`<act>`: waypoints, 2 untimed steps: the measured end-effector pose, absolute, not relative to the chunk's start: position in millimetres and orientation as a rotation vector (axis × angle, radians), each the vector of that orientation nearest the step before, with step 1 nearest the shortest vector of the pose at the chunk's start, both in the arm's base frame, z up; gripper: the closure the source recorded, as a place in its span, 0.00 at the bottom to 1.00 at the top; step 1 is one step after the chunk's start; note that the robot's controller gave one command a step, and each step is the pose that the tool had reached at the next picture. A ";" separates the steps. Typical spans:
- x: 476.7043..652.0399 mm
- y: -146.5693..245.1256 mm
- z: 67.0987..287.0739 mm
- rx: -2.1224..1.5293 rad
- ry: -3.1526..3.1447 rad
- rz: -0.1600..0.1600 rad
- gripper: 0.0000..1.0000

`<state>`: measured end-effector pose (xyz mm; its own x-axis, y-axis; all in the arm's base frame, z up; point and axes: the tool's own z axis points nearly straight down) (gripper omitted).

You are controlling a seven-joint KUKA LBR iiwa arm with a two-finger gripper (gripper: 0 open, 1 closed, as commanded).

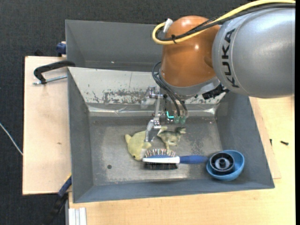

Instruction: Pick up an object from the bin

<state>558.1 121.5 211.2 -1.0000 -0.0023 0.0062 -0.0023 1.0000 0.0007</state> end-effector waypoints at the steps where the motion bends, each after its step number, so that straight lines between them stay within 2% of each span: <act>1: 544.1 79.4 113.9 0.094 -3.134 -0.006 0.00; 2: 558.1 82.8 74.4 -0.149 -3.149 -0.008 0.00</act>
Offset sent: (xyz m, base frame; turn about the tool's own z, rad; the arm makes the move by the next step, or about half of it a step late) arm -0.0131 -0.0433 -0.0959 -0.0606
